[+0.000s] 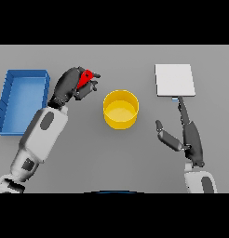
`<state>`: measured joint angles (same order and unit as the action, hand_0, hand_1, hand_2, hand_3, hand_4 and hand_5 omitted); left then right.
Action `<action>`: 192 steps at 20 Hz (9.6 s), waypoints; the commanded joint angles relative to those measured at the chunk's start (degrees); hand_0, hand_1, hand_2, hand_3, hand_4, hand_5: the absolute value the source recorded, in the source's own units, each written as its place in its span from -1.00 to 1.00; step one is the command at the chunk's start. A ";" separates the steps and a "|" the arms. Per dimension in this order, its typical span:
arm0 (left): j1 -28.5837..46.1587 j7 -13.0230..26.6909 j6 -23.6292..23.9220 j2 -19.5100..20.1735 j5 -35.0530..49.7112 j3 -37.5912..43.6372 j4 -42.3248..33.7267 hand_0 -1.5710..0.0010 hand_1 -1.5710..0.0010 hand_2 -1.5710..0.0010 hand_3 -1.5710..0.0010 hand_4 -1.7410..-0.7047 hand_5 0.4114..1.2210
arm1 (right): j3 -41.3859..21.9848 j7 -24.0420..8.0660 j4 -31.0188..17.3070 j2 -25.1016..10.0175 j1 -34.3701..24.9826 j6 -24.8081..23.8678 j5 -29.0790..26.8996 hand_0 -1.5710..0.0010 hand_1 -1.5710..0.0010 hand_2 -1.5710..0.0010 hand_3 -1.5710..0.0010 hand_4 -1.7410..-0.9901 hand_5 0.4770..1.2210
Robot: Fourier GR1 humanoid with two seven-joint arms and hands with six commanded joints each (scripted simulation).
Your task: Pick up the red beaker and tilt it to pour out 1 green nut into yellow bowl. Pick up the yellow bowl and place it on the metallic measuring scale.
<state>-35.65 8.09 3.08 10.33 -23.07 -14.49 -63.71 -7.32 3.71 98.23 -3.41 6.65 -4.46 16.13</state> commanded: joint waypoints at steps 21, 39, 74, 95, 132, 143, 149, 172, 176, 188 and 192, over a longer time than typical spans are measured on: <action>-23.12 -2.41 -16.86 7.68 -30.95 -33.89 10.01 -1.00 -1.00 -1.00 -0.85 -0.96 0.99 | 0.18 2.27 -0.04 2.66 1.76 0.52 -3.25 1.00 1.00 1.00 1.00 0.19 -0.53; -36.96 -9.80 -22.03 5.52 -43.67 -54.52 18.84 -1.00 -1.00 -1.00 -1.00 -0.99 1.00 | 0.19 0.40 -0.06 2.34 0.81 -1.91 -0.13 1.00 1.00 1.00 1.00 0.40 -0.70; -21.29 12.85 7.95 32.67 15.24 -9.52 20.68 -1.00 -1.00 -1.00 -0.86 -1.00 1.00 | 0.06 3.79 -2.88 0.26 -1.30 0.79 -1.34 1.00 1.00 1.00 1.00 0.41 -0.59; 5.93 25.82 15.13 38.69 28.48 -16.20 -5.11 -0.48 -0.20 -0.22 -0.15 0.20 -0.09 | -0.88 5.52 -3.09 0.54 -0.47 0.41 -0.18 1.00 1.00 1.00 1.00 0.48 -0.50; 4.88 20.49 9.44 38.77 32.68 -15.19 -5.70 1.00 1.00 1.00 1.00 0.82 -0.24 | -23.08 4.56 -20.13 -16.13 -36.62 24.30 26.27 1.00 1.00 1.00 1.00 0.26 -0.45; 3.79 19.72 8.51 38.69 33.02 -14.74 -4.16 1.00 1.00 1.00 1.00 0.82 -0.20 | -28.23 6.49 -30.50 -12.99 -43.03 29.45 28.53 1.00 1.00 1.00 1.00 0.21 -0.48; 4.75 20.04 8.84 39.45 32.73 -15.03 -5.47 1.00 1.00 1.00 1.00 0.83 -0.21 | -30.27 6.36 -34.01 -12.57 -45.77 31.81 29.98 1.00 1.00 1.00 1.00 0.16 -0.39; 4.92 20.25 9.29 40.57 33.23 -14.30 -6.99 1.00 1.00 1.00 1.00 0.81 -0.23 | -29.90 3.37 -27.65 -16.21 -47.31 39.65 25.76 -0.96 -0.96 -0.87 -0.61 -0.97 0.98; 5.06 19.98 9.02 40.47 33.22 -14.56 -7.10 1.00 1.00 1.00 1.00 0.82 -0.24 | -27.70 -0.14 -22.36 -18.45 -49.49 42.66 24.43 -0.98 -0.98 -0.95 -0.72 -0.97 0.99; 5.05 20.50 9.45 41.31 33.02 -14.23 -8.42 1.00 1.00 1.00 1.00 0.80 -0.18 | -21.04 0.63 -22.88 -28.80 -51.71 40.52 23.41 -1.00 -1.00 -1.00 -0.65 -0.94 1.00; 5.29 23.31 9.74 42.26 32.98 -14.28 -9.71 1.00 1.00 1.00 1.00 0.81 -0.19 | -19.44 2.40 -31.34 -30.50 -54.46 36.70 23.81 -1.00 -1.00 -1.00 -0.56 -0.94 1.00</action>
<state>-30.35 31.45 12.82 52.59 9.90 -28.76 -73.42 -26.77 5.87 66.87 -33.93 -47.79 32.28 39.91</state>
